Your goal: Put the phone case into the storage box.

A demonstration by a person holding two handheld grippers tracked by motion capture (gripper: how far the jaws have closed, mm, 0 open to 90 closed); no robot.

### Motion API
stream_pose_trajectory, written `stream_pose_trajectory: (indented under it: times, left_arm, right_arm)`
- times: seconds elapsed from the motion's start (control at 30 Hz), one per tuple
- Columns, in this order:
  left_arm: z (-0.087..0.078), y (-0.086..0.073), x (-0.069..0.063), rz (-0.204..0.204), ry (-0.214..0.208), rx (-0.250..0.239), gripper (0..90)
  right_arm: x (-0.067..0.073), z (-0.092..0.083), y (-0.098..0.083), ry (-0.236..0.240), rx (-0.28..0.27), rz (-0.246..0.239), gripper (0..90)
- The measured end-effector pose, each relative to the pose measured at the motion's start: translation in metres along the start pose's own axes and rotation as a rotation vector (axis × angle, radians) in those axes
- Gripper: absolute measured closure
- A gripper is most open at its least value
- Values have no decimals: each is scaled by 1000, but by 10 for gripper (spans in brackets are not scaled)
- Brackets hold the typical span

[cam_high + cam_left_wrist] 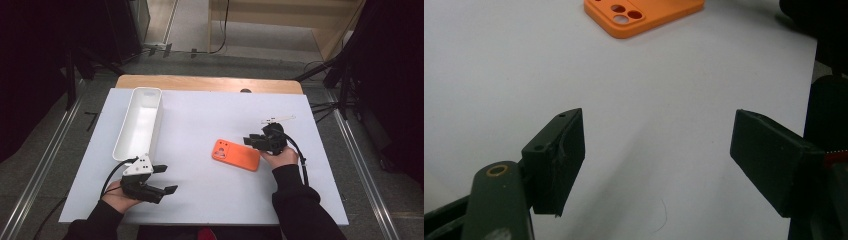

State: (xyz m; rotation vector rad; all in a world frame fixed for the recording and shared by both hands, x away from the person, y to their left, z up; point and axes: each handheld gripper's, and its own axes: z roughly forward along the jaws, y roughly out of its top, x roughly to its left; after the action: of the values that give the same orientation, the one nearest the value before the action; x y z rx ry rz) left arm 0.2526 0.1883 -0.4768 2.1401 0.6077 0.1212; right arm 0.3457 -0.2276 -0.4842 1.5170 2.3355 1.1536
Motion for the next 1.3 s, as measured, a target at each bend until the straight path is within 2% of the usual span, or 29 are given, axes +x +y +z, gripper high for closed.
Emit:
stream_pose_trajectory:
  times: [0.2, 0.53, 0.9, 1.1, 1.3]
  left_arm:
    - [0, 0, 0, -2, 0, 0, 222]
    - [0, 0, 0, -1, -1, 0, 222]
    - [0, 0, 0, -2, -1, -1, 222]
    - [0, 0, 0, -2, -2, -1, 222]
    - [0, 0, 0, -1, -2, 0, 222]
  right_arm:
    - [9, -13, -4, 32, -33, -53, 494]
    - [27, -20, -12, 92, -40, -125, 394]
    - [44, -29, -23, 137, -38, -168, 358]
    - [49, -34, -32, 150, -39, -198, 350]
    - [52, -39, -40, 172, -36, -204, 344]
